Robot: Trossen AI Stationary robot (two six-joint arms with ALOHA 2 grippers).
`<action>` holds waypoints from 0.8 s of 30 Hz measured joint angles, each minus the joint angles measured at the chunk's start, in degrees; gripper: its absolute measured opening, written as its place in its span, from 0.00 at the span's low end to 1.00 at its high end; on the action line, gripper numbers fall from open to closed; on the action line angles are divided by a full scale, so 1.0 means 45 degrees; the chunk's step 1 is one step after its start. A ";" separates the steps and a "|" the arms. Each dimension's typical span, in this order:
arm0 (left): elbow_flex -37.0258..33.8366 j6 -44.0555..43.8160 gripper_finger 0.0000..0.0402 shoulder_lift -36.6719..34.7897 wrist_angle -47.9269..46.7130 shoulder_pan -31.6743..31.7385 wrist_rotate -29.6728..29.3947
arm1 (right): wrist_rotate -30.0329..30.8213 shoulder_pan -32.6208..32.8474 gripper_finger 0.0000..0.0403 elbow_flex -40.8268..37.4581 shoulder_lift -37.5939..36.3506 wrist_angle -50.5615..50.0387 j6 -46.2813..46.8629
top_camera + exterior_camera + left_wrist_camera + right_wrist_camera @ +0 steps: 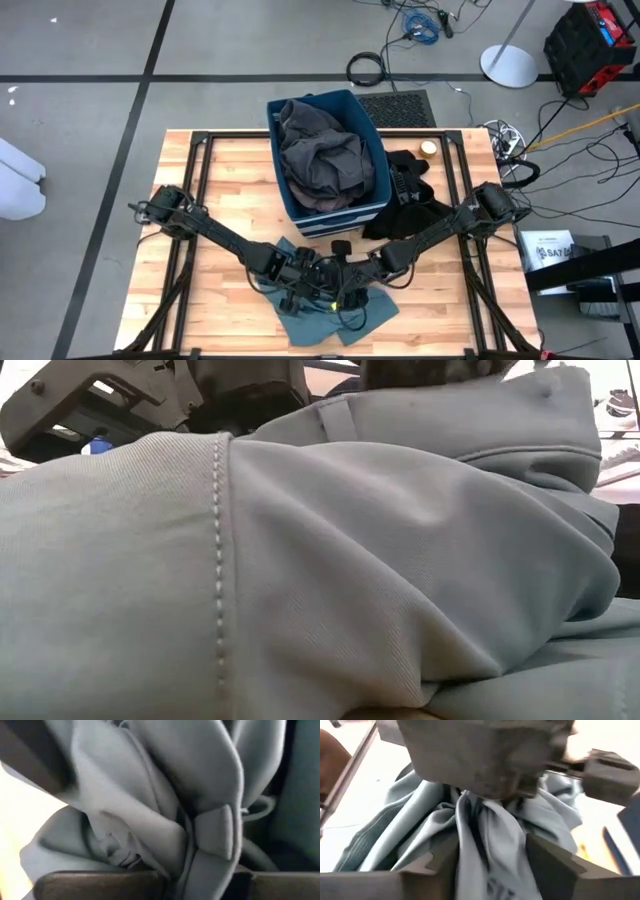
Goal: Sort clothes
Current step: Put the blue pants into the blue laundry organizer
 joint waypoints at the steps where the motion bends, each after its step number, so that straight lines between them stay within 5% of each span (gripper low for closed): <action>1: -0.0002 -0.0087 0.09 -0.0002 -0.0003 0.0000 -0.0005 | 0.0005 0.0000 0.51 0.0000 -0.0228 -0.0304 0.0109; 8: -0.0024 -0.0321 0.09 -0.0086 -0.0027 -0.0025 -0.0016 | 0.0196 0.0110 0.52 -0.0005 -0.1912 -0.3481 0.1633; 18: -0.0078 -0.0326 0.09 -0.1612 -0.0331 -0.0467 -0.0022 | 0.5349 0.2241 0.48 -0.0024 -0.3443 -0.7406 0.3617; 24: -0.0077 -0.0325 0.09 -0.3952 0.0128 -0.0877 -0.0847 | 0.6873 0.3090 0.46 -0.0029 -0.3861 -0.8398 0.4583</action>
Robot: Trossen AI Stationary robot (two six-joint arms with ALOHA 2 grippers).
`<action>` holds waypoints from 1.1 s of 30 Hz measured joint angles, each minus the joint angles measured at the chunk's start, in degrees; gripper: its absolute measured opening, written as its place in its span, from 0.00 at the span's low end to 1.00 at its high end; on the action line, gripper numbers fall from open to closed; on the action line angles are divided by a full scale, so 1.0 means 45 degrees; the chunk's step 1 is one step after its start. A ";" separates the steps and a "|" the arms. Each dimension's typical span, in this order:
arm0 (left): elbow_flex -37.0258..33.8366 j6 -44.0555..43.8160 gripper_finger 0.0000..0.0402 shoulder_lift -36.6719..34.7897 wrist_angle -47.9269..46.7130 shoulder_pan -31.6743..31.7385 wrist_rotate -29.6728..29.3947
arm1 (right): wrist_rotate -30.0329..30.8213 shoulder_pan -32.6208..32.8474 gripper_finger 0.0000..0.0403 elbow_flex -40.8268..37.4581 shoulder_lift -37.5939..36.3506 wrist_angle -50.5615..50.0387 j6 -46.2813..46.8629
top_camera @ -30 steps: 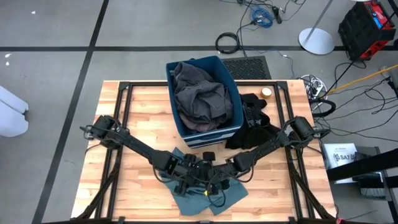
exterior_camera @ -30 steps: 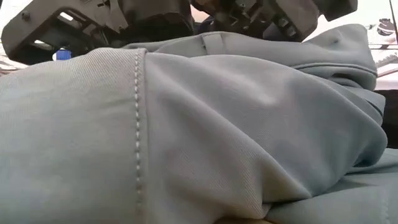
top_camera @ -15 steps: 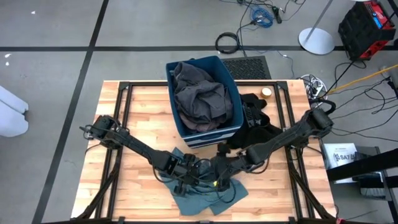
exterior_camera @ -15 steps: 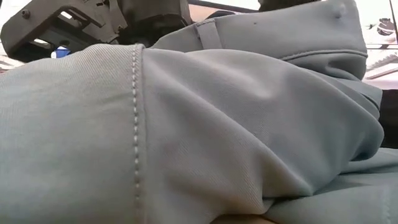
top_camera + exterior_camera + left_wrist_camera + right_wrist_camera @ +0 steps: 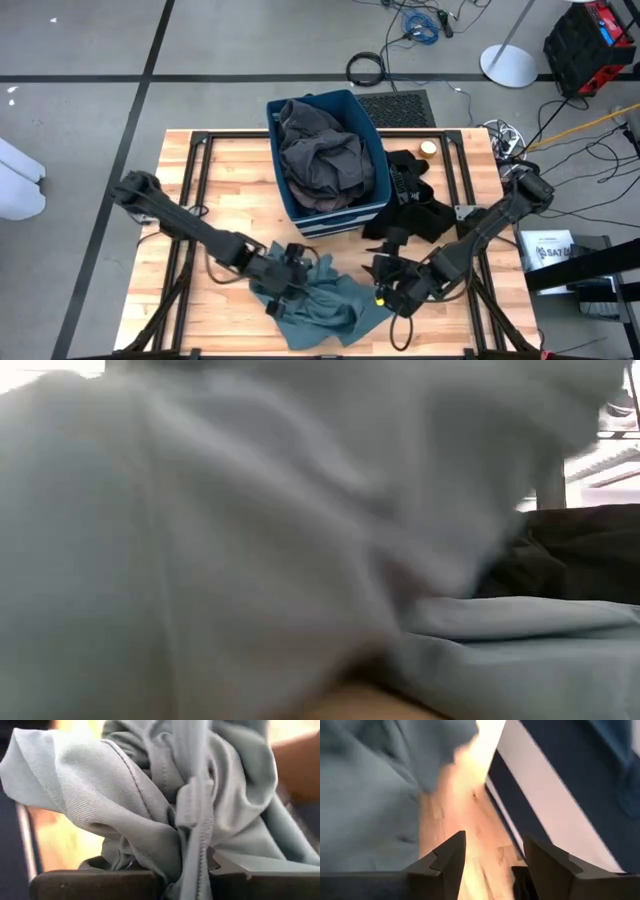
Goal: Sort clothes
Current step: Put the blue pants into the blue laundry organizer
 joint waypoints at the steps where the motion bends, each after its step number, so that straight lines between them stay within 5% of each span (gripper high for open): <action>1: 0.0002 0.0000 0.09 -0.0360 0.0113 -0.0057 -0.0125 | 0.0108 0.0069 0.46 0.0000 -0.0018 -0.0135 0.0122; 20: 0.0028 -0.0027 0.09 -0.4399 0.3176 -0.0847 -0.2893 | 0.0094 0.0638 0.40 0.0000 -0.0020 -0.3409 0.3124; 33: 0.0043 0.1629 0.09 -0.6333 0.8261 -0.0379 -0.4876 | 0.0145 0.0922 0.40 0.0000 -0.0016 -0.3932 0.3787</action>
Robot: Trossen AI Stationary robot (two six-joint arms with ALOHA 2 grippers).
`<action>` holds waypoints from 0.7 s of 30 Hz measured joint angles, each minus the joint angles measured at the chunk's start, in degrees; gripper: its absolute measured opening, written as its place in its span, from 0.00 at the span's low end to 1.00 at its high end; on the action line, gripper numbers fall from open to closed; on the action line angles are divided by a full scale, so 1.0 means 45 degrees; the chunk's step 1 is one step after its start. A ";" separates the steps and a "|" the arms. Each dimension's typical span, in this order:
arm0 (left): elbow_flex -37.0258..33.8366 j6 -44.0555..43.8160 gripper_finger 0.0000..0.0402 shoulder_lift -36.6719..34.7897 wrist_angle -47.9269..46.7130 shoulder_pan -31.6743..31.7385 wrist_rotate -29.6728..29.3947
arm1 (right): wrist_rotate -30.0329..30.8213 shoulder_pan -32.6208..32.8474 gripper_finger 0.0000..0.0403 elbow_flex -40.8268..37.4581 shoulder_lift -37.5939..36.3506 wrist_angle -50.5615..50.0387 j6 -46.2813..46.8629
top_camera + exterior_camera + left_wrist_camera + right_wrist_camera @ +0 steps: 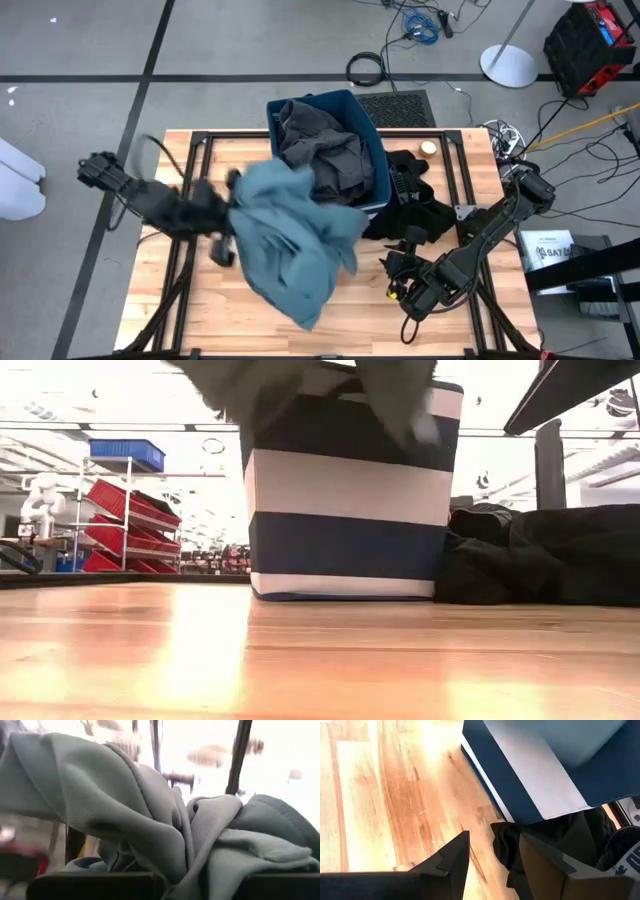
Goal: Sort clothes
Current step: Put the blue pants into the blue laundry organizer
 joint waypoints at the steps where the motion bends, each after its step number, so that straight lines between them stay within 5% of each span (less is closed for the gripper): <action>1: 0.0000 0.0299 0.09 -0.0151 0.0878 0.0085 0.0005 | -0.0005 0.0000 0.40 0.0000 0.0000 -0.0017 0.0000; 7: 0.1141 0.2675 0.09 -0.0684 0.3630 0.0751 0.0012 | -0.0005 0.0000 0.40 0.0000 0.0000 -0.0040 0.0000; 17: 0.4785 0.5360 0.09 0.0662 0.3368 0.3312 0.0071 | 0.0525 -0.0005 0.40 0.0000 0.0010 -0.0083 0.0019; 21: 0.6014 0.5112 0.09 0.1831 0.2669 0.5163 0.1044 | 0.0918 -0.0005 0.40 0.0000 0.0010 -0.0179 0.0018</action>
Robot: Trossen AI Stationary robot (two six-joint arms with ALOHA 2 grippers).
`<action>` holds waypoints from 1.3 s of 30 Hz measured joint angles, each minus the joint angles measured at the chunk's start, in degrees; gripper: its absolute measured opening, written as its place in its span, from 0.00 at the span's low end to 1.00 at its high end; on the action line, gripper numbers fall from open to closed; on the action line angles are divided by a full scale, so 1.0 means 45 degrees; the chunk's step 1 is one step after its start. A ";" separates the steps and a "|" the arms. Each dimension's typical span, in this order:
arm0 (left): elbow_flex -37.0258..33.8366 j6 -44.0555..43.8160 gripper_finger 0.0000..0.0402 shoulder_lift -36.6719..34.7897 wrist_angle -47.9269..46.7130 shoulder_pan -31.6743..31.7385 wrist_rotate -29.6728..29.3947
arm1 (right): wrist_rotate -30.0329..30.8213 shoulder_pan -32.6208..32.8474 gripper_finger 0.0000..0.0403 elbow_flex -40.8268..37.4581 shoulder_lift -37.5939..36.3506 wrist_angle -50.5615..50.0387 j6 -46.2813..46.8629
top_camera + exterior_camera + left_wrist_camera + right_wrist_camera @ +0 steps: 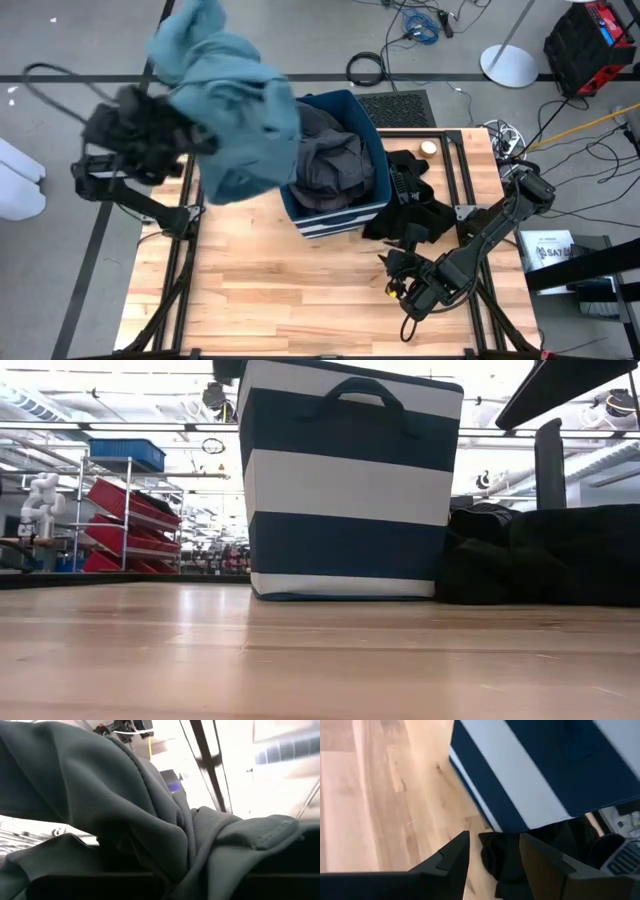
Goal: Sort clothes
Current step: Put the blue pants into the blue laundry organizer
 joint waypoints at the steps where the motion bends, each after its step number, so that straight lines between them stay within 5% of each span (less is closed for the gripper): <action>1: 0.0309 -0.0311 0.09 0.0347 -0.0282 0.0490 0.0285 | 0.0093 -0.0005 0.40 0.0000 0.0000 -0.0059 0.0013; 13: 0.1782 -0.5938 0.09 0.3328 -0.2915 0.5720 0.3494 | -0.0588 0.0311 0.40 -0.0002 0.0000 -0.0500 0.0745; 21: 0.1796 -0.6708 0.09 0.4113 -0.6998 0.6784 0.4353 | -0.0626 0.1113 0.40 -0.0005 0.0000 -0.0679 0.1742; 28: 0.1796 -0.4528 0.09 0.4135 -1.1343 0.6468 0.1561 | -0.0616 0.1538 0.40 -0.0015 0.0000 -0.1223 0.2858; 33: 0.1796 -0.2686 0.09 0.3245 -1.2398 0.5930 -0.1333 | -0.0584 0.1777 0.40 -0.0019 0.0000 -0.1452 0.3535; 39: 0.1796 -0.2411 0.09 0.1605 -1.2727 0.5458 -0.1646 | -0.0508 0.2012 0.40 -0.0238 0.0005 -0.1547 0.4149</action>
